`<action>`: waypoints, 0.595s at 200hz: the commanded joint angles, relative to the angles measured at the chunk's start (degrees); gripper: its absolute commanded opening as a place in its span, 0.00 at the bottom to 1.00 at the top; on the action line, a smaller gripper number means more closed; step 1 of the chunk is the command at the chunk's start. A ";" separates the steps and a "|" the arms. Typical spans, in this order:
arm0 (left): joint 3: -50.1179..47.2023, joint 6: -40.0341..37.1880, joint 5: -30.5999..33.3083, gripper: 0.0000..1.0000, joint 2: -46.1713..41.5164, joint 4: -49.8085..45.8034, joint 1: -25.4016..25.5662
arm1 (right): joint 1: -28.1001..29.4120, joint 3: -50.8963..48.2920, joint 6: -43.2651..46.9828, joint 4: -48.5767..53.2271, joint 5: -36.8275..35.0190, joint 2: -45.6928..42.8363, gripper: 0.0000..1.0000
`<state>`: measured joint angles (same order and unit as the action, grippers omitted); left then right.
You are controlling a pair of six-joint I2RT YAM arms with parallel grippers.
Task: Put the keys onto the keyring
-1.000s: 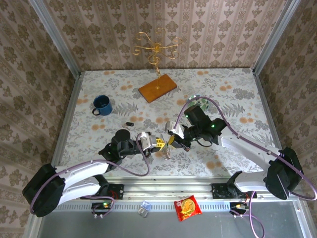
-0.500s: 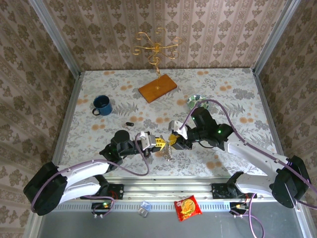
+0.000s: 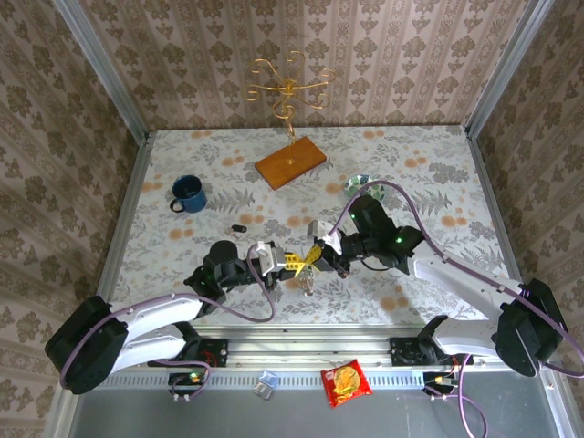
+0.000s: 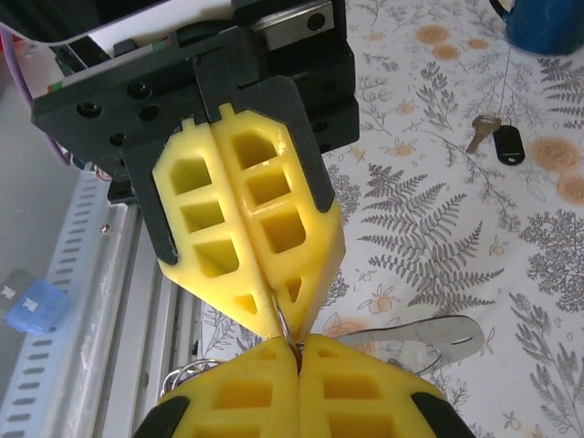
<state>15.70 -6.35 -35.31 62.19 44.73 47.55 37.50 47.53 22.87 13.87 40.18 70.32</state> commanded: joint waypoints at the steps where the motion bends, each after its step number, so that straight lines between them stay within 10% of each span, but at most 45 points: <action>1: -0.30 1.00 1.94 0.14 -0.72 3.24 0.18 | -0.12 1.91 1.03 0.25 1.32 0.50 0.00; 31: 0.56 -1.03 5.10 0.31 -3.98 -3.69 0.26 | 0.67 5.52 6.08 7.76 -2.22 1.29 0.00; 119: 6.79 -8.57 4.12 0.22 -5.88 -21.69 0.26 | 6.52 16.41 16.83 24.44 -13.51 6.75 0.00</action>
<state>20.21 -12.19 -30.63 55.99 27.31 47.62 42.63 60.45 35.99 32.97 29.80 75.72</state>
